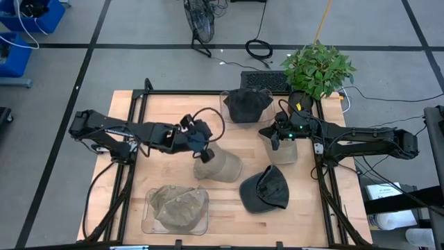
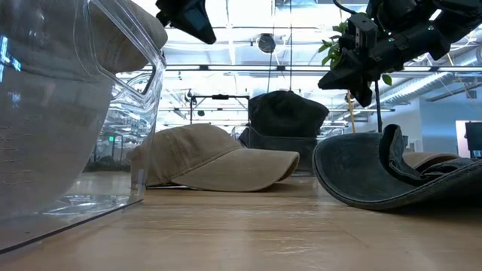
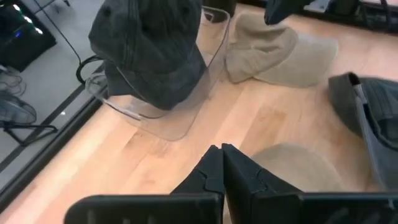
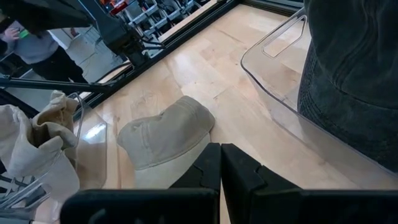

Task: Pick & Place hat
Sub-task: Put the brown cap into the bottom transparent bin

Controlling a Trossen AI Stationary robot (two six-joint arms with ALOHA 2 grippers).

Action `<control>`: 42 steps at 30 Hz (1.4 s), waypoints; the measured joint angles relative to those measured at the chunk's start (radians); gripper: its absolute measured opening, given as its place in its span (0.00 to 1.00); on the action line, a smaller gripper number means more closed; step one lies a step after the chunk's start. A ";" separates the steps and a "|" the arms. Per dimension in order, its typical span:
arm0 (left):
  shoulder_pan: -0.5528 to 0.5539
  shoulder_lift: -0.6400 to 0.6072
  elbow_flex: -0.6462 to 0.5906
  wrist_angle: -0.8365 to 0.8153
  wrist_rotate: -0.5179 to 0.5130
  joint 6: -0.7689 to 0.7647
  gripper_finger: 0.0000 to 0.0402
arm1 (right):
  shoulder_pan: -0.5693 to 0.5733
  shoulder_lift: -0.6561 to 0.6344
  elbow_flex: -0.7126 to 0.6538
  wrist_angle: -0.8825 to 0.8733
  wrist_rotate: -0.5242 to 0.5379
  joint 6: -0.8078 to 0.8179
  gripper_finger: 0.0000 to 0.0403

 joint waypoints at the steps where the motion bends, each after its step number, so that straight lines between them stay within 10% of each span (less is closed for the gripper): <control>1: -0.004 0.000 0.000 -0.002 -0.001 -0.004 0.02 | 0.000 0.000 0.000 0.000 0.000 0.007 0.00; 18: -0.031 -0.042 -0.021 -0.138 0.202 0.177 0.01 | 0.108 0.000 0.000 0.223 0.095 0.099 0.00; 30: -0.030 -0.408 -0.487 0.188 0.250 0.123 0.01 | 0.386 0.106 0.088 0.242 0.421 0.134 0.00; 42: -0.030 -0.653 -0.676 0.246 0.249 0.078 0.02 | 0.418 0.367 0.536 -0.564 0.417 0.312 0.00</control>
